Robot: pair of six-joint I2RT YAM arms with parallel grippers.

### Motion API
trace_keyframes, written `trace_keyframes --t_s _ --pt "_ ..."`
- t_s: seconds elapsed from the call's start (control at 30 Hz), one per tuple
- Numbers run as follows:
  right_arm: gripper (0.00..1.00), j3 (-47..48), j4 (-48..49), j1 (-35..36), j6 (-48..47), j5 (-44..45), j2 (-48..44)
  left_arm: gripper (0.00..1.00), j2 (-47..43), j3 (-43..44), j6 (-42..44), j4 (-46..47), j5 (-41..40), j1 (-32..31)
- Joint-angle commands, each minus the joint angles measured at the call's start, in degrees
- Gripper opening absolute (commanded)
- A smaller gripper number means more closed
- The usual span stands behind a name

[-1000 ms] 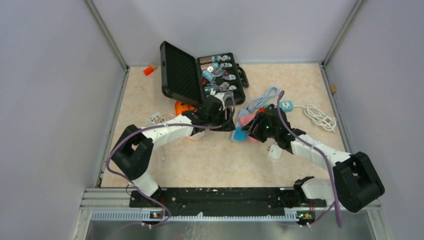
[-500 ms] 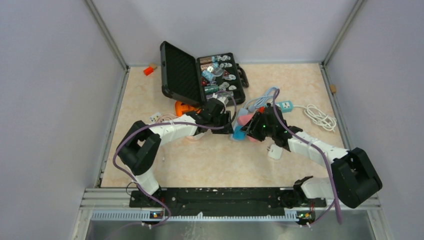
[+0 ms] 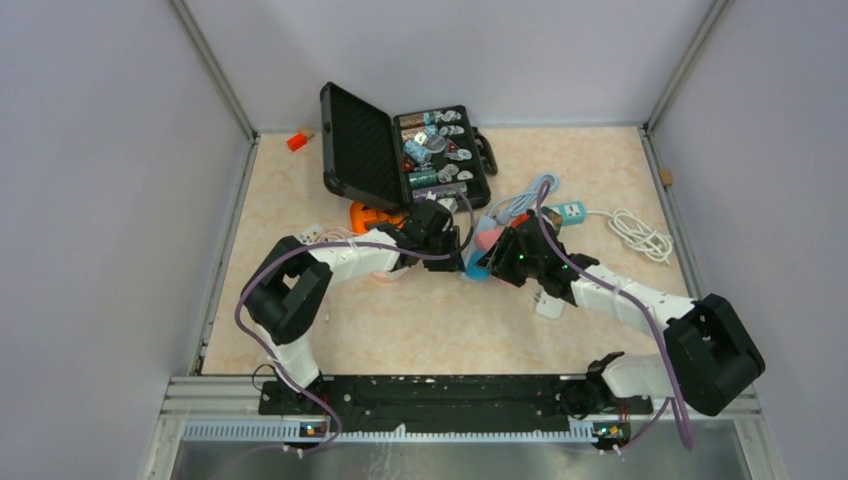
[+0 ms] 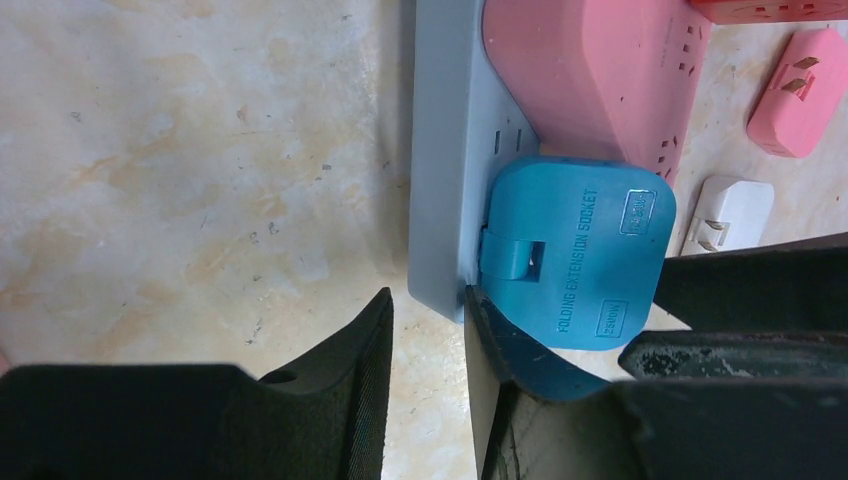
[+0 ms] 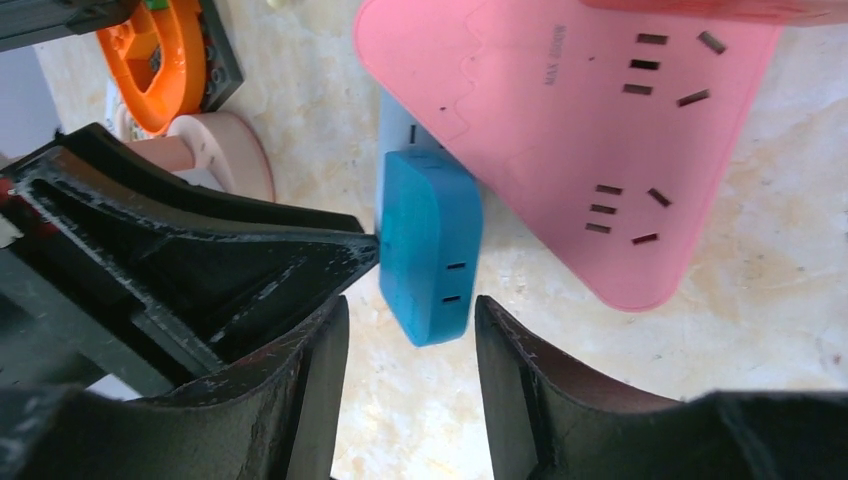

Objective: Pull the plug off the socket

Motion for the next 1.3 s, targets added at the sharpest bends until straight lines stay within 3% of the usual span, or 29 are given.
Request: trace_keyframes --t_s 0.0,0.4,0.7,0.8,1.0,1.27 --pt "0.47 -0.2 3.6 1.7 2.7 -1.3 0.2 0.33 0.3 0.7 -0.1 2.8 0.8 0.2" --pt "0.33 -0.2 5.6 1.9 4.9 -0.1 2.3 0.24 0.8 -0.9 -0.7 4.0 2.6 0.2" --pt "0.34 2.0 5.3 3.3 5.1 3.2 6.1 0.21 0.5 -2.1 -1.4 4.8 3.5 0.2" --pt "0.28 2.1 5.3 3.5 4.9 4.6 5.9 0.21 0.3 -2.4 -1.5 4.7 3.1 0.2" --pt "0.00 2.3 4.1 3.5 4.0 5.3 4.4 0.20 0.8 -2.7 -1.8 4.3 2.5 0.2" --pt "0.00 2.2 3.5 3.5 3.5 4.8 0.3 0.19 2.3 -2.5 -3.3 1.8 -0.1 0.2"
